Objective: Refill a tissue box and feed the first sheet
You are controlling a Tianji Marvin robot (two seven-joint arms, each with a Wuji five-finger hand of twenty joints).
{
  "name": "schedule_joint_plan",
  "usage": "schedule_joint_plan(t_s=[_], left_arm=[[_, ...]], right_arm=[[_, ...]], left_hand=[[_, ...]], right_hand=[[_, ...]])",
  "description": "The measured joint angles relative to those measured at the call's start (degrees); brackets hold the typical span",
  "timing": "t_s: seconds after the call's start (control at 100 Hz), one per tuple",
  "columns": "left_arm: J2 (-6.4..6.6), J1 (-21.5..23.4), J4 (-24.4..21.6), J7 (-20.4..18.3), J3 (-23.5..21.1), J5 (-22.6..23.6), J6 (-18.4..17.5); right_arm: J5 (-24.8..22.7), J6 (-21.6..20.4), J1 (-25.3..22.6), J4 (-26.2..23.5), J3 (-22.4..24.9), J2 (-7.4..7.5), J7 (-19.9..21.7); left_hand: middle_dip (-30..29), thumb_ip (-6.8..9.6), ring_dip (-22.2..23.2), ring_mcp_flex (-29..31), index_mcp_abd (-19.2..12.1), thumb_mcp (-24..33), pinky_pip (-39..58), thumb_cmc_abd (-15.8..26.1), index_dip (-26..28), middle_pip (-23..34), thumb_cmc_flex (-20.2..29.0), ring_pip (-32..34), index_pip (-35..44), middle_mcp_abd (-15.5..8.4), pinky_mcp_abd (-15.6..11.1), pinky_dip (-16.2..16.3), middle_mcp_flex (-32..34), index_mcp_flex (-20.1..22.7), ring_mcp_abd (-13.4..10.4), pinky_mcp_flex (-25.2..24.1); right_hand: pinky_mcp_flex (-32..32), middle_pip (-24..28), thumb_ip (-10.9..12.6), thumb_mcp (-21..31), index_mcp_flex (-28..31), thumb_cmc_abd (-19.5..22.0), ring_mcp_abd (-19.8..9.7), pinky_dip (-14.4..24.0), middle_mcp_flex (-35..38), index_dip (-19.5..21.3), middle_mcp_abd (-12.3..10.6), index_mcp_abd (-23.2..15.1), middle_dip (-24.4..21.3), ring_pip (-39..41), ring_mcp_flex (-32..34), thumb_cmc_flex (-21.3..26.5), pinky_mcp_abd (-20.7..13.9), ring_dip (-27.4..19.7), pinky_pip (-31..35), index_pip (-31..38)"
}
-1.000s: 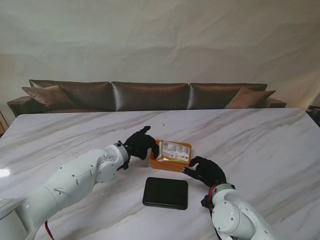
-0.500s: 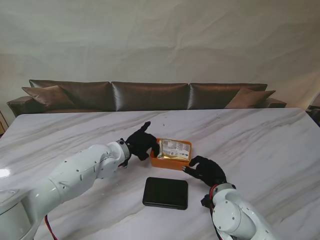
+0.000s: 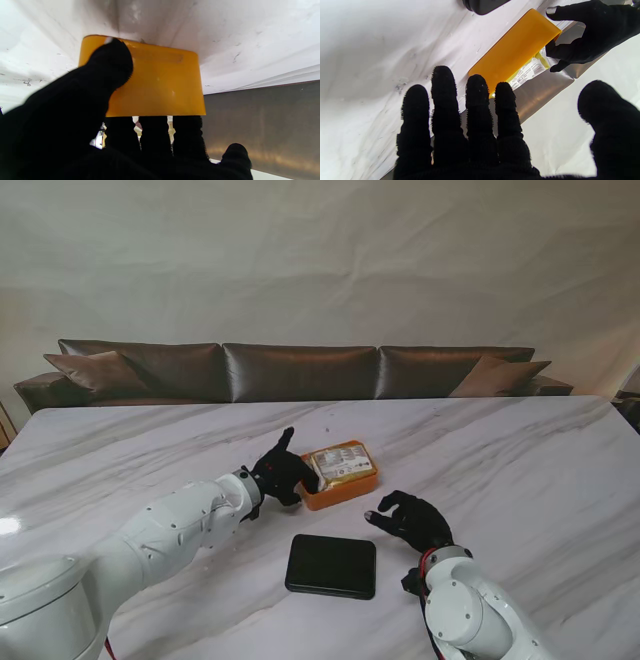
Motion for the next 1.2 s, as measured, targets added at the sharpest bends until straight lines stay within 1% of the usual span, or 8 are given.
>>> schedule_joint_plan(t_s=[0.14,0.24,0.4,0.52,0.7,0.81,0.98,1.2], left_arm=[[-0.06,0.95,0.00,0.82,-1.05,0.04,0.30],[-0.49,0.88,0.88,1.01,-0.14,-0.37,0.34],[-3.87,0.13,7.85,3.65,1.96,-2.86,-1.00],[-5.88,-0.30,11.83,6.47,3.92,-4.39,-2.74],[-7.88,0.39,15.53,11.41,3.38,-5.06,-3.73],[-5.94,1.65,10.30,8.46,-2.63,-4.49,-3.61],[1.67,5.49,-8.53,1.28,-12.63,-0.86,1.76],[5.20,9.82,-18.74,-2.31,-22.63,-0.29,3.65]], right_arm=[[0.47,-0.10,0.00,0.00,0.03,-0.04,-0.04],[0.78,-0.36,0.00,0.00,0.03,-0.09,-0.27],[0.97,-0.71,-0.12,0.00,0.16,-0.21,-0.46],[0.97,-0.85,-0.41,-0.08,0.48,-0.27,-0.65],[0.89,-1.01,-0.66,-0.11,0.61,-0.31,-1.28],[0.87,-1.01,-0.72,-0.15,0.70,-0.32,-1.29],[0.84,-1.24,-0.73,-0.16,0.73,-0.34,-1.49],[0.59,-1.44,-0.66,-0.36,0.53,-0.33,-1.54]], left_hand=[[3.75,-0.73,7.74,-0.02,-0.05,-1.22,0.00,0.00,0.88,4.92,-0.31,6.43,5.45,1.20,2.79,1.16,-0.16,-0.47,3.27,1.66],[10.28,-1.41,16.99,-0.11,-0.05,1.21,0.00,-0.60,13.41,13.06,-1.74,14.27,9.45,1.41,4.18,3.57,-1.64,-2.43,4.64,4.64],[18.04,-3.10,27.38,-2.26,0.20,3.59,0.29,-1.15,29.88,20.82,-1.57,23.53,14.67,1.33,4.65,10.41,-3.01,-3.95,5.15,15.41],[20.28,-2.98,33.10,-1.85,1.51,4.69,0.68,-2.20,40.06,25.75,-1.51,29.33,14.97,1.38,-1.55,13.50,-2.99,-3.17,6.63,24.96],[22.72,-1.66,36.23,5.94,4.80,4.37,0.90,-5.87,46.15,28.61,-1.13,32.60,14.95,4.29,0.74,17.04,1.07,0.31,8.38,31.53],[25.23,-1.57,38.05,10.03,6.90,4.37,0.99,-7.82,47.66,29.03,-1.03,33.53,14.94,6.42,2.12,18.57,2.81,1.49,8.42,34.52],[27.28,-1.57,38.83,12.52,8.63,4.34,1.37,-8.34,48.28,29.51,-1.03,36.13,14.53,7.78,3.94,19.47,4.20,1.51,8.42,36.96],[27.99,-1.57,40.23,13.70,9.05,4.30,1.44,-8.35,49.10,31.34,-1.03,36.61,14.49,8.79,4.93,20.03,4.32,1.53,8.42,38.78]], right_hand=[[-0.10,0.05,0.00,0.00,0.01,0.00,0.00,-0.01,0.00,0.00,0.00,0.00,0.00,0.00,0.00,0.01,0.00,-0.01,-0.05,0.00],[-0.12,0.05,0.00,0.00,0.11,0.00,0.00,-0.01,0.00,0.00,0.00,0.00,0.00,0.00,0.00,0.02,0.00,-0.02,-0.06,0.00],[-0.12,0.06,0.00,0.00,0.66,0.00,0.00,-0.01,0.00,0.00,0.00,0.01,0.00,0.00,0.05,0.02,-0.01,-0.03,-0.07,-0.01],[0.08,0.09,0.00,-0.01,1.30,0.00,0.00,-0.01,0.00,0.00,0.00,0.01,0.00,0.00,0.82,0.04,-0.01,-0.04,-0.07,-0.01],[0.31,0.20,0.00,-0.06,1.37,0.00,0.00,-0.01,1.40,0.00,0.00,0.01,0.00,0.00,1.42,0.67,-0.02,-0.04,-0.08,0.03],[0.54,0.20,0.00,-0.06,1.38,0.00,0.00,-0.01,1.40,0.00,0.00,0.01,0.00,0.00,1.48,0.68,-0.02,-0.04,-0.08,0.03],[0.77,0.20,0.00,-0.07,1.43,0.00,0.00,-0.01,1.40,0.00,0.00,0.01,0.21,0.00,2.22,0.89,-0.02,-0.05,-0.08,0.03],[0.81,0.22,0.00,-0.07,2.65,0.00,0.00,-0.03,1.42,0.01,0.00,0.01,0.47,0.00,2.25,0.96,-0.02,-0.05,-0.08,0.05]])
